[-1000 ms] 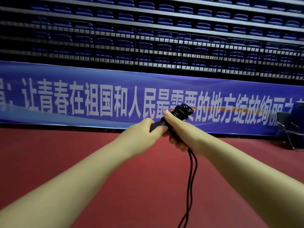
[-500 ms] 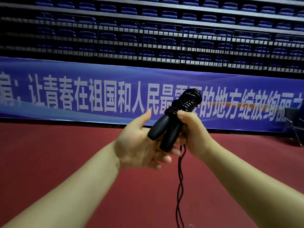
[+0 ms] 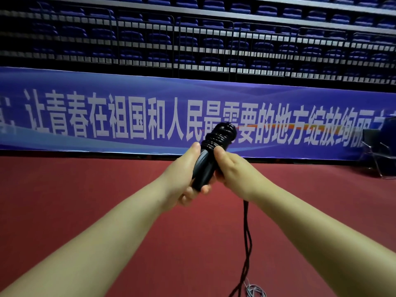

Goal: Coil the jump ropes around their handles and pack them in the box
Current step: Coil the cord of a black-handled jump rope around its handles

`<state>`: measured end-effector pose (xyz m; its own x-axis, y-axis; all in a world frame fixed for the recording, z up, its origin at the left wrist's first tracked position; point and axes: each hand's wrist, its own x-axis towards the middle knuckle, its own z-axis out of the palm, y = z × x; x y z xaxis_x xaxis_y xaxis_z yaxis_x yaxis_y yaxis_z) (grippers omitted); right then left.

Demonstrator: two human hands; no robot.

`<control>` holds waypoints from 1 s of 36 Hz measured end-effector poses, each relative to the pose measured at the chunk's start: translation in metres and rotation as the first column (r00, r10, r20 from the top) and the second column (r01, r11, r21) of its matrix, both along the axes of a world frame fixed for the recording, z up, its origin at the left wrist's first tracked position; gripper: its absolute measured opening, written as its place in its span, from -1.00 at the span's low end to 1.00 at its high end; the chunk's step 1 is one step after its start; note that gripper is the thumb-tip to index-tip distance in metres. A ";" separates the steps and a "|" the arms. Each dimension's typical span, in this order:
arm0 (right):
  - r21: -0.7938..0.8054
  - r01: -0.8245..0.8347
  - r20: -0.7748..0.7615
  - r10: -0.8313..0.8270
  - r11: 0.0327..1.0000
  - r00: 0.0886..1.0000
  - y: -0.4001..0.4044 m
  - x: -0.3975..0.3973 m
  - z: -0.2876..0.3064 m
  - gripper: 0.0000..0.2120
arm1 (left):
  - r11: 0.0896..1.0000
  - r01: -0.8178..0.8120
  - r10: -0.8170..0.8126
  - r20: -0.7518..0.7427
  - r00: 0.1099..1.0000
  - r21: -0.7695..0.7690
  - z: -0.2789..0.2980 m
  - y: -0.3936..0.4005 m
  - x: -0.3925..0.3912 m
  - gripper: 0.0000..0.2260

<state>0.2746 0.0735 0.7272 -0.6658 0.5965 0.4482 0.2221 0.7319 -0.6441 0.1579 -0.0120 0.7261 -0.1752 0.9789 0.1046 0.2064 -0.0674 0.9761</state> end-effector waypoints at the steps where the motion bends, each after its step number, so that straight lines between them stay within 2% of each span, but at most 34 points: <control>1: -0.004 0.003 0.009 -0.003 1.000 1.000 0.000 -0.002 -0.002 -0.51 | 1.000 -0.023 0.023 -0.038 0.999 0.008 0.001 -0.001 0.001 -0.40; 4: -0.045 -0.016 0.013 0.016 0.999 1.000 0.000 -0.007 -0.003 -0.52 | 0.992 -0.105 0.115 -0.172 0.978 0.068 -0.001 -0.002 -0.001 -0.45; 6: -0.096 -0.038 0.031 0.041 0.995 0.999 0.001 -0.011 -0.005 -0.51 | 0.978 -0.173 0.202 -0.306 0.930 0.119 -0.003 -0.002 -0.006 -0.40; 8: -0.167 -0.030 0.063 0.041 0.986 0.997 0.002 -0.012 -0.007 -0.44 | 0.954 -0.264 0.300 -0.499 0.813 0.144 -0.003 -0.005 -0.010 -0.41; 11: -0.316 -0.039 0.109 0.077 0.948 0.991 0.004 -0.012 -0.006 -0.31 | 0.924 -0.333 0.352 -0.761 0.545 0.190 -0.002 -0.010 -0.009 -0.51; 13: -0.399 -0.086 0.073 0.125 0.913 0.990 0.002 -0.010 -0.005 -0.33 | 0.905 -0.359 0.375 -0.830 0.414 0.230 -0.002 -0.012 -0.006 -0.54; 14: -0.430 -0.118 0.035 0.147 0.895 0.988 0.001 -0.009 -0.004 -0.37 | 0.898 -0.362 0.385 -0.842 0.378 0.249 -0.002 -0.014 -0.004 -0.54; 16: -0.465 -0.179 -0.042 0.180 0.867 0.983 -0.001 -0.007 -0.001 -0.42 | 0.894 -0.349 0.407 -0.835 0.370 0.281 0.000 -0.017 -0.001 -0.54; 17: -0.477 -0.194 -0.079 0.179 0.857 0.981 -0.004 -0.006 0.000 -0.44 | 0.897 -0.338 0.410 -0.820 0.399 0.284 0.001 -0.018 0.000 -0.53; 18: -0.488 -0.206 -0.115 0.172 0.848 0.978 -0.003 -0.004 0.000 -0.45 | 0.905 -0.326 0.402 -0.796 0.453 0.272 0.004 -0.020 0.001 -0.52; 20: -0.508 -0.234 -0.169 0.171 0.829 0.971 -0.003 -0.002 0.000 -0.47 | 0.938 -0.268 0.343 -0.711 0.613 0.222 0.007 -0.023 0.003 -0.51; 23: -0.520 -0.315 -0.226 0.228 0.794 0.947 -0.003 0.003 -0.002 -0.53 | 0.994 -0.037 0.081 -0.452 0.888 0.104 0.011 -0.026 0.004 -0.50; 25: -0.508 -0.398 -0.272 0.296 0.764 0.916 -0.002 0.005 -0.006 -0.50 | 0.989 0.149 -0.150 -0.187 0.971 -0.020 0.009 -0.028 -0.002 -0.46; 26: -0.500 -0.447 -0.302 0.334 0.742 0.893 0.000 0.006 -0.010 -0.46 | 0.958 0.278 -0.281 -0.033 0.959 -0.063 0.006 -0.028 -0.007 -0.44; 27: -0.494 -0.501 -0.340 0.373 0.711 0.864 0.001 0.007 -0.013 -0.40 | 0.904 0.422 -0.411 0.132 0.902 -0.067 0.000 -0.027 -0.011 -0.40; 28: -0.485 -0.548 -0.376 0.403 0.682 0.835 0.002 0.008 -0.016 -0.33 | 0.829 0.559 -0.529 0.290 0.798 -0.027 -0.007 -0.025 -0.013 -0.36; 29: -0.484 -0.580 -0.401 0.423 0.656 0.813 0.001 0.008 -0.017 -0.26 | 0.743 0.667 -0.619 0.427 0.660 0.046 -0.015 -0.023 -0.013 -0.30; 31: -0.497 -0.607 -0.431 0.432 0.620 0.793 -0.001 0.007 -0.021 -0.32 | 0.609 0.769 -0.687 0.612 0.391 0.193 -0.029 -0.020 -0.007 -0.16; 33: -0.515 -0.609 -0.445 0.419 0.603 0.791 -0.002 0.008 -0.021 -0.48 | 0.547 0.782 -0.692 0.687 0.221 0.300 -0.041 -0.021 0.005 -0.13; 34: -0.508 -0.609 -0.414 0.446 0.609 0.793 0.000 0.009 -0.021 -0.45 | 0.532 0.771 -0.699 0.695 0.167 0.350 -0.046 -0.022 0.011 -0.16; 36: -0.483 -0.586 -0.297 0.508 0.651 0.809 -0.002 0.013 -0.018 -0.24 | 0.532 0.737 -0.702 0.704 0.108 0.417 -0.055 -0.023 0.017 -0.23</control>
